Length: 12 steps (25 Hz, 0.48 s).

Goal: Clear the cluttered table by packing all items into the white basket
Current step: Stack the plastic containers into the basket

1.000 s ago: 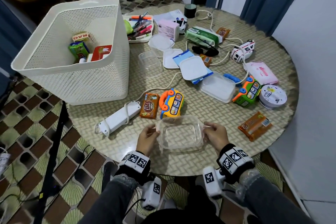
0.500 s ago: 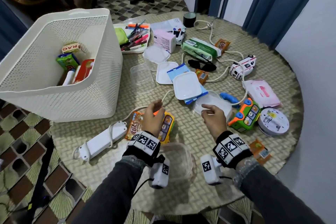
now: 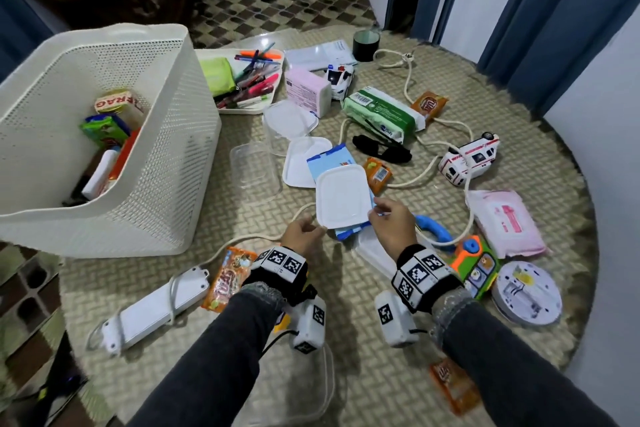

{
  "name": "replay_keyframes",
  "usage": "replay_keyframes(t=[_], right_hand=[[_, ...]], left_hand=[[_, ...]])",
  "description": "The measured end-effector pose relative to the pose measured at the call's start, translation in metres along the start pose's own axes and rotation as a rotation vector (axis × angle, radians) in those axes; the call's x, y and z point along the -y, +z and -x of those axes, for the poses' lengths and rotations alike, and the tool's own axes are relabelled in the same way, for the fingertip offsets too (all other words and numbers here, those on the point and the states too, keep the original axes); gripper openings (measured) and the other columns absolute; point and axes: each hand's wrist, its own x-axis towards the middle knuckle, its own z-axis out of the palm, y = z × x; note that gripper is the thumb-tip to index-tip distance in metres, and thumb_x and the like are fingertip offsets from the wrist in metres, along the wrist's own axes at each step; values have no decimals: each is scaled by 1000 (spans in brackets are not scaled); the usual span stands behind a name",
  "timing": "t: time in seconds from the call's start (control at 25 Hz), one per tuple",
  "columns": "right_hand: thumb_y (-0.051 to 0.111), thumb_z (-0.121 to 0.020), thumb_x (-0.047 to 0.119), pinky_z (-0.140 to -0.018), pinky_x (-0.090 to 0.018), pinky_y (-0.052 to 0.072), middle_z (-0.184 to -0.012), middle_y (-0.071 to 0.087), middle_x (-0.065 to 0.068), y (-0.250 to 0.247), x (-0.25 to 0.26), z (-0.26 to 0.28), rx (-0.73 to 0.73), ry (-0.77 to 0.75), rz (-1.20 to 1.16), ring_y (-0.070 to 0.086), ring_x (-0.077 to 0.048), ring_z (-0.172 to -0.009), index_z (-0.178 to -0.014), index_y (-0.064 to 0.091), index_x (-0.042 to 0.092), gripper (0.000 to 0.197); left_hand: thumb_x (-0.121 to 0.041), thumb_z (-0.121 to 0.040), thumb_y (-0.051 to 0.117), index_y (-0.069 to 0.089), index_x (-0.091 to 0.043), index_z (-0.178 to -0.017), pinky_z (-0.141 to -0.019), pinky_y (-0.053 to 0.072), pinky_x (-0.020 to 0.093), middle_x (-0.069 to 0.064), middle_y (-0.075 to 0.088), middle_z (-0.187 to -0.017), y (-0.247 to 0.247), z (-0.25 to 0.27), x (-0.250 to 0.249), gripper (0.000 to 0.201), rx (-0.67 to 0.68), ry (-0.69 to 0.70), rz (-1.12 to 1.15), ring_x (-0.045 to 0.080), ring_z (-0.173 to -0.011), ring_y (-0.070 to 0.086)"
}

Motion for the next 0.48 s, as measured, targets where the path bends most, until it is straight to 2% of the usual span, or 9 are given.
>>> replay_keyframes(t=[0.08, 0.16, 0.2, 0.28, 0.32, 0.4, 0.48], right_hand=[[58, -89, 2, -83, -28, 40, -109, 65, -24, 1, -1, -4, 8, -21, 53, 59, -35, -104, -112, 62, -10, 26], [60, -88, 3, -73, -28, 39, -99, 66, -26, 2, -2, -7, 21, -37, 69, 60, -38, -96, -101, 65, -11, 20], [62, -87, 5, -70, -26, 38, -97, 67, -24, 2, -2, -9, 31, -31, 62, 61, -36, -95, -102, 66, -9, 20], [64, -87, 6, -75, -22, 40, -100, 68, -18, 2, 2, -9, 31, 23, 14, 62, -29, -95, -110, 64, -5, 25], [64, -87, 7, -78, -23, 41, -101, 67, -15, 1, 2, -8, 16, 62, -23, 61, -26, -94, -113, 62, -3, 28], [64, -87, 8, -77, -25, 42, -95, 63, -10, 1, 2, -6, -14, 103, -88, 58, -21, -88, -114, 59, -2, 28], [65, -86, 9, -77, -31, 48, -92, 62, -10, 3, 0, 0, -26, 122, -152, 59, -21, -84, -110, 59, 0, 26]], left_hand=[[-14, -92, 60, 56, 5, -124, -65, 44, 24, 20, 65, -107, 4, -2, -2, 37, 9, 23, -21, 17, -87, 54], [-11, -92, 60, 62, 5, -116, -69, 45, 26, 14, 65, -98, 7, -2, -6, 29, 2, 42, -4, 18, -86, 55], [-11, -91, 61, 63, 6, -114, -71, 46, 28, 12, 64, -94, 8, -1, -6, 28, 2, 44, 10, 19, -84, 56], [-13, -90, 62, 64, 7, -111, -72, 47, 29, 10, 64, -89, 9, -1, -5, 29, -6, 45, 28, 19, -75, 58], [-13, -90, 63, 63, 7, -110, -69, 48, 29, 10, 64, -88, 10, 2, -5, 28, -17, 51, 49, 17, -71, 58], [-12, -90, 63, 60, 3, -107, -64, 52, 25, 10, 63, -89, 8, 8, -8, 23, -56, 62, 138, 17, -75, 61], [-11, -90, 63, 54, -3, -107, -60, 54, 20, 11, 62, -96, 4, 17, -12, 21, -94, 77, 254, 18, -81, 62]])
